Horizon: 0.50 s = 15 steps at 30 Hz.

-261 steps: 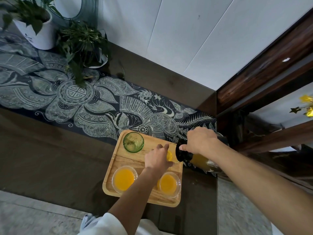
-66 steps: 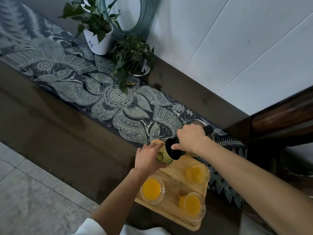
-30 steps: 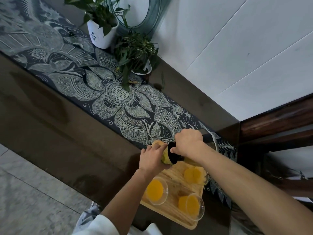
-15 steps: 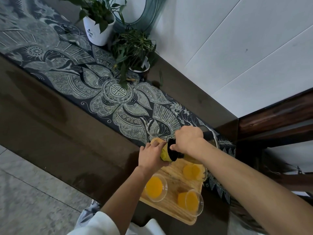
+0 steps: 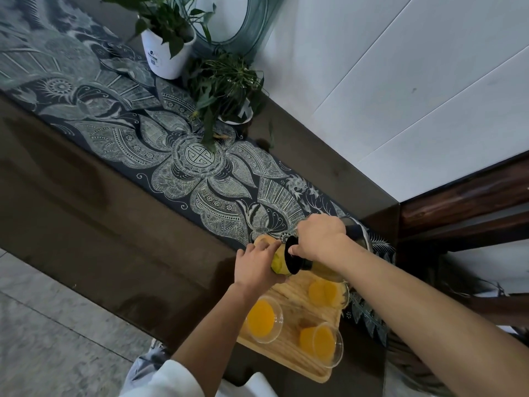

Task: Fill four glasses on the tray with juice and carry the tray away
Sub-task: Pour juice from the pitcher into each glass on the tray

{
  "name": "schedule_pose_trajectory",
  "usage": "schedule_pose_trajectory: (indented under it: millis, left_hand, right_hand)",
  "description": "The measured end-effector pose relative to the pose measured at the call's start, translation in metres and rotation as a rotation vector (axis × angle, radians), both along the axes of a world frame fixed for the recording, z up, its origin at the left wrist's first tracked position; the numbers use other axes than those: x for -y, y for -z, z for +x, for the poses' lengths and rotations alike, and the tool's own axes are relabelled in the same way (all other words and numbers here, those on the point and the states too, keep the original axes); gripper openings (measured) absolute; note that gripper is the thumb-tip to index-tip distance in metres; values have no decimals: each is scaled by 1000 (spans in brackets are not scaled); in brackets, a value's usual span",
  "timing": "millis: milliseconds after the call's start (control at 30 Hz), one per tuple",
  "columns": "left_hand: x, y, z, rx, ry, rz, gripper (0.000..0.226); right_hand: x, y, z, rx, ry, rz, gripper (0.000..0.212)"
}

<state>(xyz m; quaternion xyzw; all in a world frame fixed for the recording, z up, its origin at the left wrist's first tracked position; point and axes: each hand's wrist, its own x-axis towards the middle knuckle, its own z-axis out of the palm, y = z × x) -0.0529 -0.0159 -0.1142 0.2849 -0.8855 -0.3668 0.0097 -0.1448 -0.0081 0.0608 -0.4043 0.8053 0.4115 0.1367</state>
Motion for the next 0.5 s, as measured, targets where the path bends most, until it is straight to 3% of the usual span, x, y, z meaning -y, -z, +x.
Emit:
schedule_pose_trajectory:
  millis: [500]
  left_hand:
    - [0, 0, 1, -5, 3, 17, 96]
  right_hand:
    - [5, -7, 1, 3, 19, 24, 50]
